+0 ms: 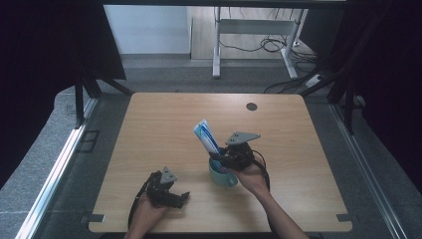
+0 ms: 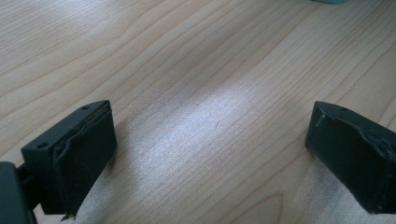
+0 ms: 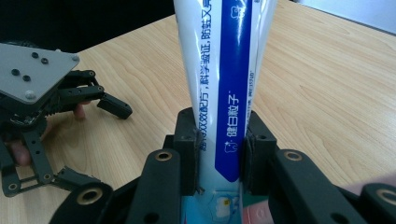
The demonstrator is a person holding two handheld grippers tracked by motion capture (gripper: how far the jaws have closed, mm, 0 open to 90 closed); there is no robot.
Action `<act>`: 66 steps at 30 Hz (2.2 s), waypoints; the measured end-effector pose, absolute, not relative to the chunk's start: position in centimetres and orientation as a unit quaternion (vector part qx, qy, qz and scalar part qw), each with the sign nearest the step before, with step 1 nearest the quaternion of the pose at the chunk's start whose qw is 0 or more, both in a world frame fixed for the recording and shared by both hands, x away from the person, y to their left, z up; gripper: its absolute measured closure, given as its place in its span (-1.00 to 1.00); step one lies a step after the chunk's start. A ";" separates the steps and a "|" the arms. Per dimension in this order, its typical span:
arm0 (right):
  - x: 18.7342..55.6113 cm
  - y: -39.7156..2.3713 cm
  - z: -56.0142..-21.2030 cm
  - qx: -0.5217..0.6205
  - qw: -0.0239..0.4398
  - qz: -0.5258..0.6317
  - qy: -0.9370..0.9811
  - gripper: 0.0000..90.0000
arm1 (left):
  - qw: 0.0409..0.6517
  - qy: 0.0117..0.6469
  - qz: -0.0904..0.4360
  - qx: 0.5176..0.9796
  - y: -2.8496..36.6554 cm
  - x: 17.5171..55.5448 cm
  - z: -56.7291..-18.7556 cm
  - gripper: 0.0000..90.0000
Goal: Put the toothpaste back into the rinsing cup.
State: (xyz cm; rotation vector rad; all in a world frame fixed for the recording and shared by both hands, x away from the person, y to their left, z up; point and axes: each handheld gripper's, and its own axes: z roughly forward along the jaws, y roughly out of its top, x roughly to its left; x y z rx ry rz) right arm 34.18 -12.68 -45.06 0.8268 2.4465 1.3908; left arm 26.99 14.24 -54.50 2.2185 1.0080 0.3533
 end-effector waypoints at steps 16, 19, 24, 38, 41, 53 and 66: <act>34.0 -13.3 -45.5 0.278 0.101 0.472 0.831 0.56 | 0.333 0.386 0.135 0.849 14.2 27.0 -54.5 -0.96; 33.9 -13.4 -45.5 0.277 0.101 0.470 0.832 0.55 | 0.333 0.386 0.135 0.850 14.2 27.0 -54.5 -0.96; 33.9 -13.5 -45.6 0.275 0.098 0.468 0.834 0.55 | 0.333 0.386 0.135 0.850 14.2 27.0 -54.5 -0.96; 33.7 -14.0 -46.7 0.279 0.093 0.449 0.844 0.52 | 0.333 0.386 0.135 0.849 14.2 27.0 -54.5 -0.96; 33.8 -14.0 -46.7 0.280 0.089 0.447 0.845 0.50 | 0.333 0.386 0.135 0.849 14.2 27.0 -54.5 -0.96; 34.1 -14.3 -46.4 0.287 0.066 0.448 0.844 0.27 | 0.333 0.386 0.135 0.850 14.2 27.0 -54.5 -0.96; 34.0 -14.7 -45.6 0.288 0.055 0.438 0.850 -0.02 | 0.333 0.386 0.135 0.850 14.2 27.0 -54.5 -0.96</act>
